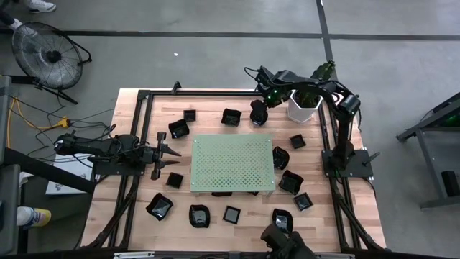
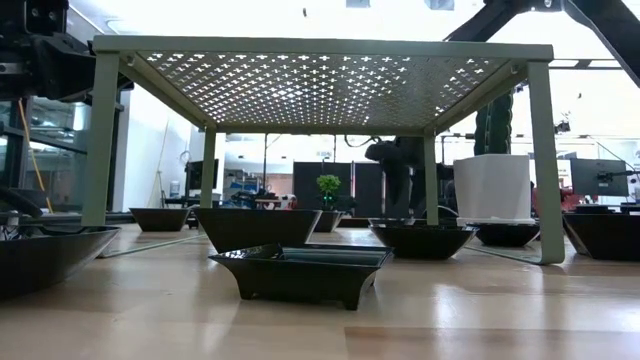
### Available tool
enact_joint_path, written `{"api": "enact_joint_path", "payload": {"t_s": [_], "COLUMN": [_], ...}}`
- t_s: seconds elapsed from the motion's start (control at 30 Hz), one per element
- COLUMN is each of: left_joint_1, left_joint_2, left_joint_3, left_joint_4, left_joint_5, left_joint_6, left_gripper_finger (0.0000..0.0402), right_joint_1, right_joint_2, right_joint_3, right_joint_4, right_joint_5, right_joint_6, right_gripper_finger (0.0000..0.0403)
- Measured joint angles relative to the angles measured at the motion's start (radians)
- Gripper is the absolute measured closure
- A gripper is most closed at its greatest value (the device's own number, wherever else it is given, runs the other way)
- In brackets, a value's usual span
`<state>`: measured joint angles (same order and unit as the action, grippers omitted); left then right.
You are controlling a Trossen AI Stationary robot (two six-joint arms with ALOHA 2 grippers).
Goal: Pick & Place Mini shaped plates
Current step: Put the black leaf shaped bowl on the shelf
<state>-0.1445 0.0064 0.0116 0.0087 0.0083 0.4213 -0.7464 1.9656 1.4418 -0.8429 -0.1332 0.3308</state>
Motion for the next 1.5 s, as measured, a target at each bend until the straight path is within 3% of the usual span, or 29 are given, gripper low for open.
{"api": "enact_joint_path", "payload": {"t_s": [1.1,1.5], "left_joint_1": [0.000,0.000], "left_joint_2": [0.000,0.000], "left_joint_3": [0.000,0.000], "left_joint_4": [0.000,0.000], "left_joint_5": [0.000,0.000], "left_joint_6": [0.000,0.000], "left_gripper_finger": [0.0291,0.0291], "right_joint_1": [-0.007,-0.007], "right_joint_2": [0.048,0.071], "right_joint_3": [-0.001,-0.001], "right_joint_4": [0.010,0.044], "right_joint_5": [0.066,0.029], "right_joint_6": [-0.062,-0.079], "right_gripper_finger": [0.0183,0.0183]}}
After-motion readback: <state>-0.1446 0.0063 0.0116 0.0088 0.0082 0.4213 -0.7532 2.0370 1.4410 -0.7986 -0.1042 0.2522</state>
